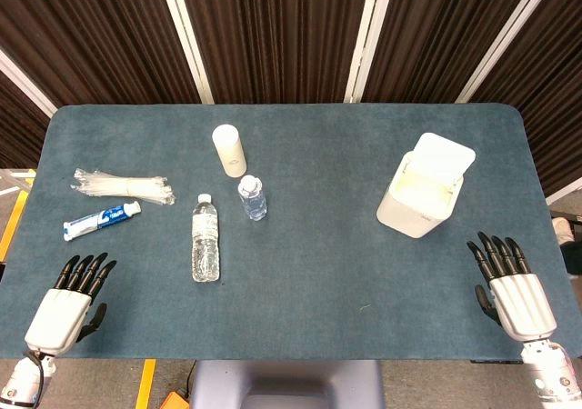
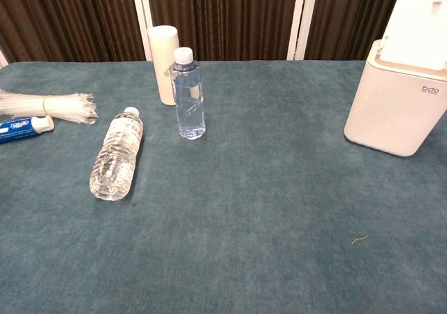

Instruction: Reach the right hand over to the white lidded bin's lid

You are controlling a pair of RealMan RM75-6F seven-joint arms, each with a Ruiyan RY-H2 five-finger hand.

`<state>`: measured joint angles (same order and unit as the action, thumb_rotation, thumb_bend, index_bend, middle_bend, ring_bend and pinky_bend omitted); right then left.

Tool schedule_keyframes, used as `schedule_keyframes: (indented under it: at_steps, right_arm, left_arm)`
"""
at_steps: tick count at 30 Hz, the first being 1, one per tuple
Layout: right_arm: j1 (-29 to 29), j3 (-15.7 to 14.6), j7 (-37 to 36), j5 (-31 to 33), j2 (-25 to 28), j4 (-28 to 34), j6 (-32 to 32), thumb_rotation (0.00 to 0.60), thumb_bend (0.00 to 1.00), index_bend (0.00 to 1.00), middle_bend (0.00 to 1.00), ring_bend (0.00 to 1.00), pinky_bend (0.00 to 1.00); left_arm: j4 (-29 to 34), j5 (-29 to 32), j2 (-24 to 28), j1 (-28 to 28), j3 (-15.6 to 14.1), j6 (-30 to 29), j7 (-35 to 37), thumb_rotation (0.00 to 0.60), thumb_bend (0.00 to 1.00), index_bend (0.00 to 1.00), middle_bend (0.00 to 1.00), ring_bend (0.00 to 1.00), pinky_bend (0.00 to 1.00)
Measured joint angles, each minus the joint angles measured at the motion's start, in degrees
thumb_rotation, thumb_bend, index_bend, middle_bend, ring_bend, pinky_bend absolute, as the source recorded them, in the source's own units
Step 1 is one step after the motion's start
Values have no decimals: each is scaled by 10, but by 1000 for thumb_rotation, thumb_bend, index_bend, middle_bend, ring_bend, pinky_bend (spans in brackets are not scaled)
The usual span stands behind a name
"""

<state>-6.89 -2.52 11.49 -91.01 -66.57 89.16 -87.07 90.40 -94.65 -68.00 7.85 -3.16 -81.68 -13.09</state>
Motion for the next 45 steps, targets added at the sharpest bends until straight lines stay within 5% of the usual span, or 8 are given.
schedule_keyframes:
  at_steps: [7,9,12,16,20,29,39,45]
  right_arm:
    - [-2,25,-4,12,-3,10,-3,600,544,0,36,4,44]
    - [-12,46,-1,26,0,26,2,600,544,0,251,171,298]
    - [-37,89,23,69,8,53,20,600,544,0,481,565,660]
    - [-89,150,85,167,21,78,74,600,544,0,634,766,813]
    - [-156,201,168,291,31,83,141,600,544,4,971,998,998]
    - [-305,259,329,489,24,43,234,600,545,162,1000,1000,1000]
    - [-344,224,371,548,15,20,252,600,544,402,1000,1000,1000]
    - [-345,202,359,551,24,23,261,600,545,432,1000,1000,1000]
  left_arm:
    - [0,1,3,1,1,0,8,600,495,0,0,0,3]
    - [0,2,4,2,1,0,10,600,495,0,0,0,2]
    - [2,0,6,0,1,-6,11,600,495,0,0,0,2]
    - [4,2,7,-1,1,-7,11,600,495,0,0,0,5]
    - [4,11,6,0,3,0,4,600,494,0,0,0,6]
    - [10,15,7,0,1,7,-5,600,494,0,0,0,5]
    - [11,18,8,0,2,8,-6,600,494,0,0,0,1]
    - [11,19,6,1,1,9,-10,600,493,0,0,0,1]
